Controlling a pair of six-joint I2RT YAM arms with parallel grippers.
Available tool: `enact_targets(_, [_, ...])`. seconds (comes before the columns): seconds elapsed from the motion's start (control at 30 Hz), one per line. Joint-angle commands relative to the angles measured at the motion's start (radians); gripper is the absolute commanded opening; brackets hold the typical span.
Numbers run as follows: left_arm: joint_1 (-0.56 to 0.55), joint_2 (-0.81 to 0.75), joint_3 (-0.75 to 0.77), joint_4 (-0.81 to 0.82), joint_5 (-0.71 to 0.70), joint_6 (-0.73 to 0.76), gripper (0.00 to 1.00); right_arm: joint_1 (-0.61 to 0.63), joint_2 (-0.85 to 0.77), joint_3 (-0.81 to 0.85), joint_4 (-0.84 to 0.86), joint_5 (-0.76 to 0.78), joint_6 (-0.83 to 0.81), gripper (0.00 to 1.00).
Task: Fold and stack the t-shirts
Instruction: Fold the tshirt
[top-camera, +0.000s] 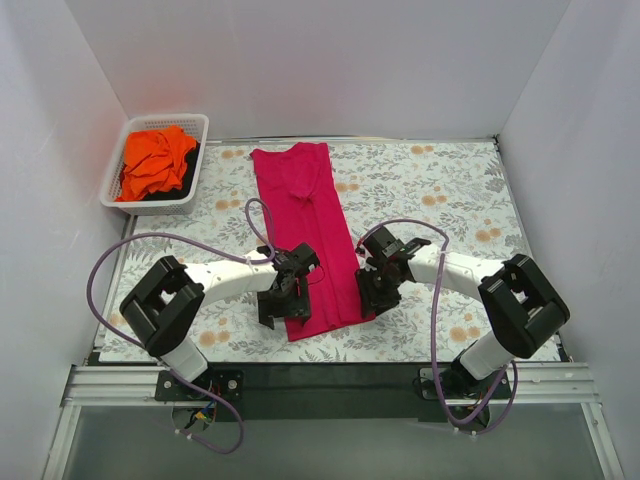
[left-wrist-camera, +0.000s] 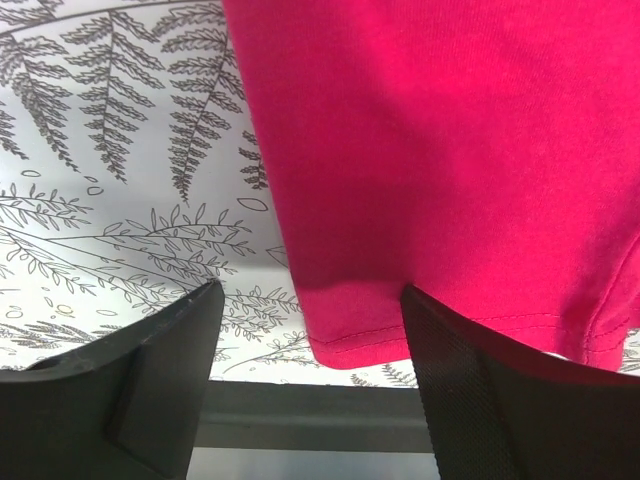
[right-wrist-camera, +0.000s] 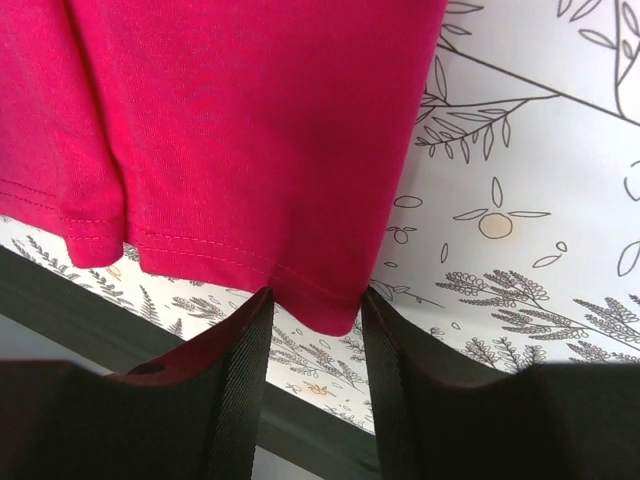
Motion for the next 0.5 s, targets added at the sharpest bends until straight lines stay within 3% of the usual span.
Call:
enact_targets(0.0, [-0.017, 0.023, 0.018, 0.013, 0.032, 0.003, 0.66, 0.011, 0.029, -0.024, 0.021, -0.004, 0.01, 0.4])
enact_targets(0.1, [-0.017, 0.034, 0.01, 0.025, 0.074, 0.014, 0.53, 0.013, 0.029, -0.027, 0.022, -0.004, 0.006, 0.35])
enact_targets(0.2, [-0.017, 0.021, 0.001, 0.031, 0.074, 0.011, 0.32, 0.013, 0.031, -0.03, 0.024, -0.004, 0.001, 0.25])
enact_targets(0.27, [-0.017, 0.015, 0.001, 0.035, 0.077, 0.016, 0.11, 0.014, 0.033, -0.027, 0.021, -0.009, -0.002, 0.15])
enact_targets(0.33, [-0.017, 0.011, 0.002, 0.025, 0.074, 0.031, 0.0, 0.014, 0.028, -0.025, 0.018, -0.018, -0.013, 0.05])
enact_targets(0.47, [-0.017, -0.041, -0.021, 0.017, 0.093, 0.04, 0.0, 0.014, -0.012, -0.027, -0.019, -0.024, -0.043, 0.01])
